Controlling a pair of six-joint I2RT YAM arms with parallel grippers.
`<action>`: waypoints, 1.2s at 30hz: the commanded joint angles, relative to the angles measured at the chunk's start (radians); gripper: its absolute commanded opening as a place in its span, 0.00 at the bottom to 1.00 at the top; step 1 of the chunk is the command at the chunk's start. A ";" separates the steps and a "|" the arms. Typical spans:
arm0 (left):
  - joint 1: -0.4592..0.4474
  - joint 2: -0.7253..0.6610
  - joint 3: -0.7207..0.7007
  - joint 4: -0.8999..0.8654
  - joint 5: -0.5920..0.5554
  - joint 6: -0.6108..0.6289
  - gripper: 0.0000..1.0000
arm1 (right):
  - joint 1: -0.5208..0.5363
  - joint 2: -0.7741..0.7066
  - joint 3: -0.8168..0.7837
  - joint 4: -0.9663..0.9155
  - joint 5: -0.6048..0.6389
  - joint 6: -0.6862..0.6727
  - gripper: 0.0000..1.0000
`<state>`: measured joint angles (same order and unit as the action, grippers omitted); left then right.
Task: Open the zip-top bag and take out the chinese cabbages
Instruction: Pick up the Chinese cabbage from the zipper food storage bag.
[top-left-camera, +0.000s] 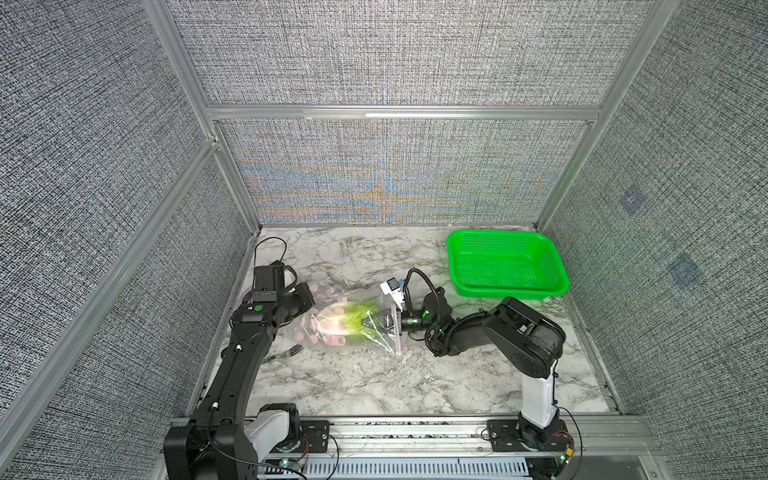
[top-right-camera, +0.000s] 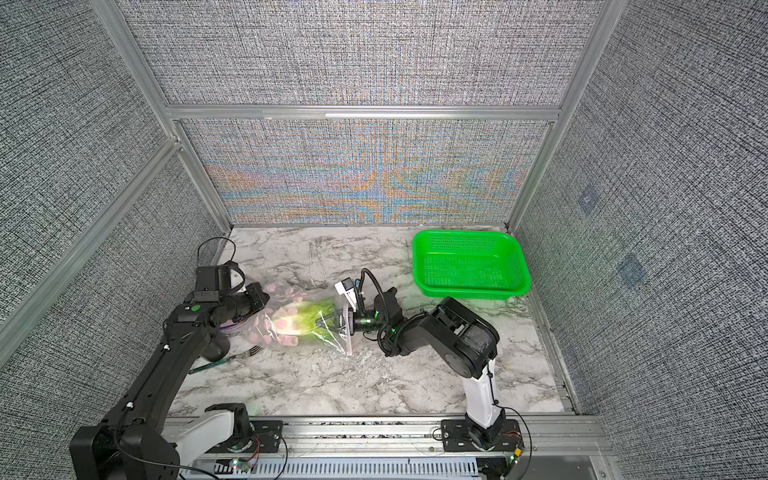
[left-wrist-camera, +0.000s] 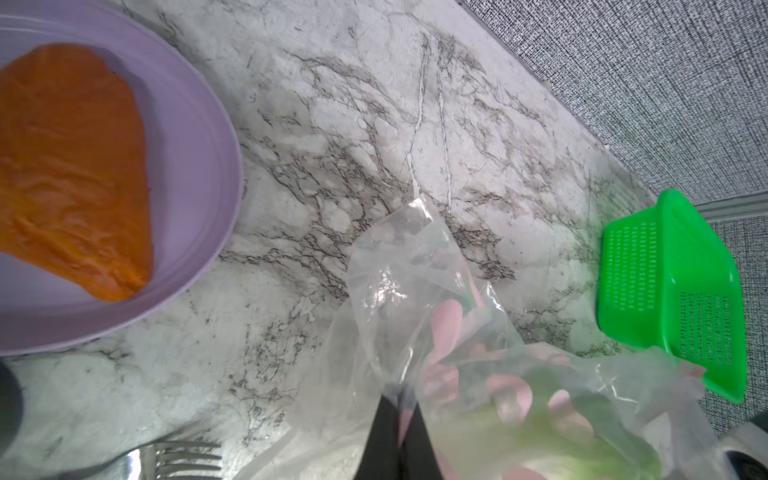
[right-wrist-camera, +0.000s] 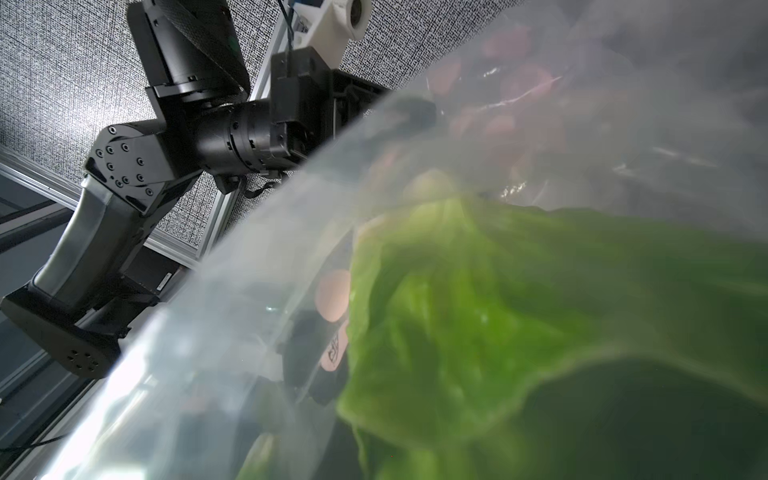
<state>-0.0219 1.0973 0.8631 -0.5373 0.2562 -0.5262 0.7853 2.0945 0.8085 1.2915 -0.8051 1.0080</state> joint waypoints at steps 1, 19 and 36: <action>0.002 -0.016 -0.009 -0.014 -0.056 0.025 0.00 | -0.007 -0.043 0.010 -0.115 0.012 -0.135 0.00; 0.003 -0.068 -0.068 0.051 -0.067 0.034 0.00 | -0.151 -0.233 -0.138 -0.332 0.004 -0.285 0.00; 0.003 -0.001 -0.047 -0.007 -0.053 0.085 0.00 | -0.192 -0.385 -0.072 -0.691 0.037 -0.433 0.00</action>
<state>-0.0219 1.0920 0.8055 -0.5037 0.2493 -0.4713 0.6048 1.7355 0.7311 0.6865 -0.8047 0.6472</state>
